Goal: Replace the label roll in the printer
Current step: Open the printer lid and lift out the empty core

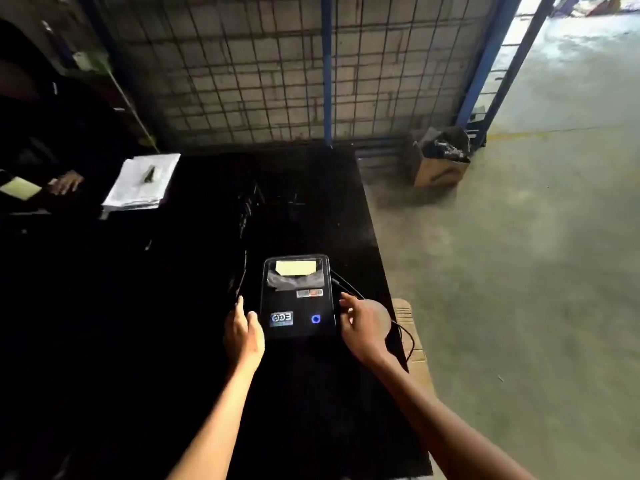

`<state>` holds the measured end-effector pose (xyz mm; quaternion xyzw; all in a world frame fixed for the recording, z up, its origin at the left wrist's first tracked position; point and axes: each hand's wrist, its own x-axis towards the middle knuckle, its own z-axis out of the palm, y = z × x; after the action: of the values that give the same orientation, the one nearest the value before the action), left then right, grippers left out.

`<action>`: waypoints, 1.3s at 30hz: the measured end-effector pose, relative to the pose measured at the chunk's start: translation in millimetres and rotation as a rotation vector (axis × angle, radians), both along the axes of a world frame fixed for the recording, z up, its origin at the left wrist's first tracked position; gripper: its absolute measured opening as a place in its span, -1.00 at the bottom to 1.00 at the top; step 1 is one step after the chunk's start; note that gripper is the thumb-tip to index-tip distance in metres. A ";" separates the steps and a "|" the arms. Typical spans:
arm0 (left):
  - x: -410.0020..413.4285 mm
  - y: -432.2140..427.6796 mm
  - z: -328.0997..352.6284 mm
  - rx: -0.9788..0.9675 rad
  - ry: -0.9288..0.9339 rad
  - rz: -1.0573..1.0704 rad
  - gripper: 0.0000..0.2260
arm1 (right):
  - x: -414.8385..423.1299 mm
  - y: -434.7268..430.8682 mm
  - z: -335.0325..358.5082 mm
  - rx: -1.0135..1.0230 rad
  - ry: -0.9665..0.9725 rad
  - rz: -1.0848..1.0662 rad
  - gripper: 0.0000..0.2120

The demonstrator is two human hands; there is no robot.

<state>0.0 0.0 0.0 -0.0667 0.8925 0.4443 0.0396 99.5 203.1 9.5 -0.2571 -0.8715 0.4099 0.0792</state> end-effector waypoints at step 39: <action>3.0 -26.8 -74.6 0.161 -0.295 -0.181 -0.36 | -1.2 -63.1 -77.0 -0.316 -0.185 -0.287 -0.35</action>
<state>3.0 -26.8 -74.6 -0.0472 0.8410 0.4942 0.2152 98.3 140.0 -67.4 -0.4243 -0.7546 0.5003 0.0153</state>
